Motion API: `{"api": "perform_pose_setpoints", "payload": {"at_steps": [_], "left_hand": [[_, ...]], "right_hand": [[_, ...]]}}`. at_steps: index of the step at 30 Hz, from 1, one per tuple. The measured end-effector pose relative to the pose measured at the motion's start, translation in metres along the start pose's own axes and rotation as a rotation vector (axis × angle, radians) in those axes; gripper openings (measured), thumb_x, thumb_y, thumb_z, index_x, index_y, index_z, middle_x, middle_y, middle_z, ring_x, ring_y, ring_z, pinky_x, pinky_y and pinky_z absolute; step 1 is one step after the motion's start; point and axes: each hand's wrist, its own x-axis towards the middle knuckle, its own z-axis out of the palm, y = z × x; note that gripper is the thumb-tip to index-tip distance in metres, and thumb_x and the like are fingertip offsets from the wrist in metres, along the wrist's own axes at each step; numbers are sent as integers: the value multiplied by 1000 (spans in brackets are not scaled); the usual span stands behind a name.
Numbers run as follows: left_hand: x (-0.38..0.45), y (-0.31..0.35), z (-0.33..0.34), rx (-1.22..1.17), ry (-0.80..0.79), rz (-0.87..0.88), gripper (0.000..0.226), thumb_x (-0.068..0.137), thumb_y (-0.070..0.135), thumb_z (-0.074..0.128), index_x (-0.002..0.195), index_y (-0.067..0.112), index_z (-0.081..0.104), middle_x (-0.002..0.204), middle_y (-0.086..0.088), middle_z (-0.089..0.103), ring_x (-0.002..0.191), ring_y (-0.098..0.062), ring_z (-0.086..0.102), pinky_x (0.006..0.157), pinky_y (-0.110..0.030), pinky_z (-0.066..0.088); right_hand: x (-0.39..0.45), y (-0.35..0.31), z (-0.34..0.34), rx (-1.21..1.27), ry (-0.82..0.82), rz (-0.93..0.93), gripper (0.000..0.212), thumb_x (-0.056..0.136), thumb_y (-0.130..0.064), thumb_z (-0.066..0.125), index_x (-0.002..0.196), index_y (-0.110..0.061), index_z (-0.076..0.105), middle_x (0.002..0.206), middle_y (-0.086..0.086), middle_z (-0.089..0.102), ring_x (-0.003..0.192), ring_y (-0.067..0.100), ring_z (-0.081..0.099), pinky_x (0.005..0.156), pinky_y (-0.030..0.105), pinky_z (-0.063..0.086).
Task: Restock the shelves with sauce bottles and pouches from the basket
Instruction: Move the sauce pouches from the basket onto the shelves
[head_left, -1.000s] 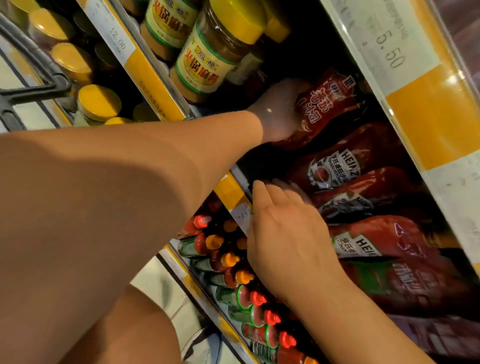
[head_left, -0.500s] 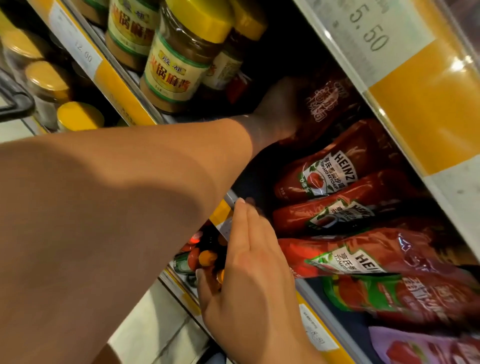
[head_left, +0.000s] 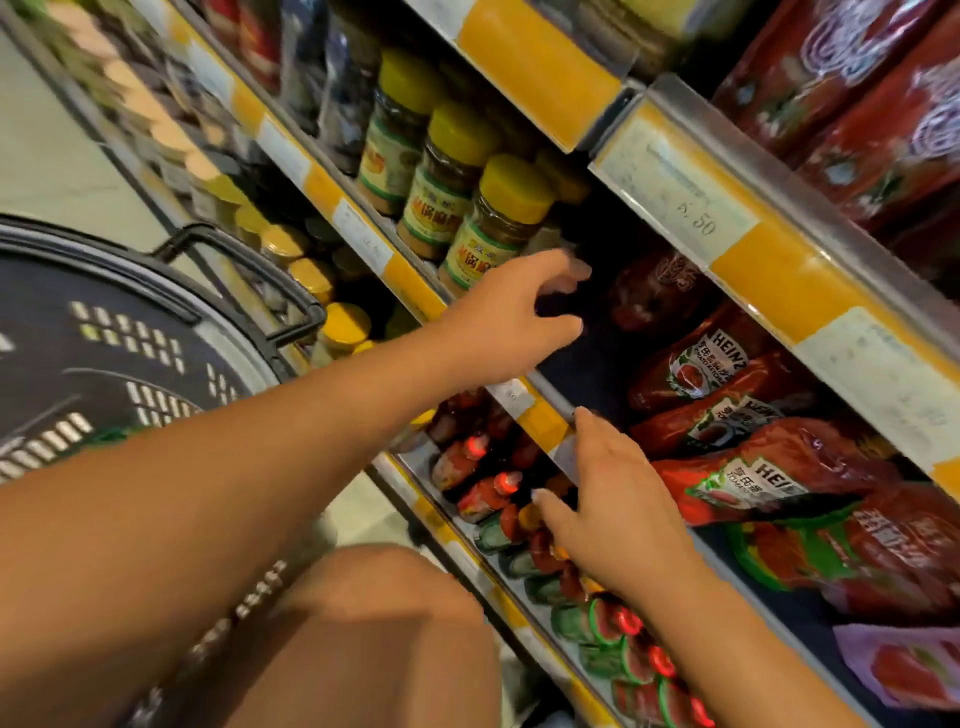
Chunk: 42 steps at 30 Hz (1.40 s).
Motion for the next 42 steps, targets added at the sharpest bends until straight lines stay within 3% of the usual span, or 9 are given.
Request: {"api": "perform_pose_setpoints", "payload": {"at_steps": [8, 14, 16, 18, 22, 25, 31, 39, 42], "left_hand": [[-216, -4, -151, 234, 199, -179, 44, 95, 47, 67, 138, 48, 56, 140, 31, 56, 131, 15, 47, 111, -29, 41], [-358, -49, -232, 411, 378, -540, 42, 95, 41, 72, 135, 46, 58, 142, 18, 58, 132, -7, 54, 113, -41, 44], [-386, -70, -247, 408, 470, -674, 41, 94, 37, 74, 134, 40, 61, 140, 12, 60, 128, -13, 56, 109, -41, 45], [-404, -92, -257, 363, 564, -794, 39, 94, 31, 75, 132, 30, 64, 136, 5, 63, 124, -17, 58, 101, -37, 47], [-417, -135, -264, 210, 639, -1100, 26, 95, 23, 72, 117, 11, 69, 116, -8, 66, 107, -28, 64, 91, -39, 54], [-421, -161, -257, 85, 696, -1256, 14, 89, 13, 68, 81, 2, 67, 82, -23, 63, 76, -32, 62, 68, -35, 45], [-418, -223, -218, -217, 827, -1440, 40, 91, 19, 66, 120, -8, 67, 121, -31, 68, 109, -42, 69, 96, -51, 58], [-398, -252, -195, 59, 540, -1634, 40, 103, 24, 52, 137, 4, 63, 143, -16, 60, 128, -32, 61, 96, -37, 54], [-396, -260, -189, 65, 531, -1679, 43, 101, 31, 54, 133, 4, 65, 133, -15, 67, 119, -33, 65, 91, -36, 54]], "right_hand": [[-7, -121, -46, 343, 62, -134, 57, 93, -43, 69, 144, -26, 48, 131, -2, 63, 101, 22, 65, 76, 31, 45], [-7, -251, -64, 376, -173, -462, 62, 97, -43, 68, 150, -22, 45, 151, 0, 52, 129, 13, 52, 98, 18, 46], [0, -294, -61, 282, -294, -493, 62, 97, -45, 66, 149, -18, 46, 148, 5, 54, 130, 23, 54, 102, 34, 50], [8, -335, -51, 190, -410, -493, 52, 97, -45, 66, 136, -13, 54, 132, 12, 61, 116, 31, 61, 95, 48, 54], [21, -404, -13, 128, -533, -508, 32, 96, -35, 65, 83, -10, 51, 78, 10, 51, 64, 24, 46, 55, 36, 37], [26, -436, 26, 109, -590, -476, 28, 95, -28, 64, 79, -9, 54, 75, 8, 53, 63, 23, 50, 51, 30, 35], [37, -454, 112, 107, -757, -367, 33, 100, -30, 59, 110, 1, 67, 104, 23, 62, 91, 31, 59, 71, 36, 42], [43, -428, 188, 247, -818, -215, 13, 94, -17, 66, 102, -8, 61, 106, 11, 65, 91, 23, 58, 72, 31, 44], [47, -425, 202, 320, -836, -188, 31, 92, -17, 68, 120, -5, 60, 116, 13, 70, 104, 29, 66, 76, 32, 47]]}}
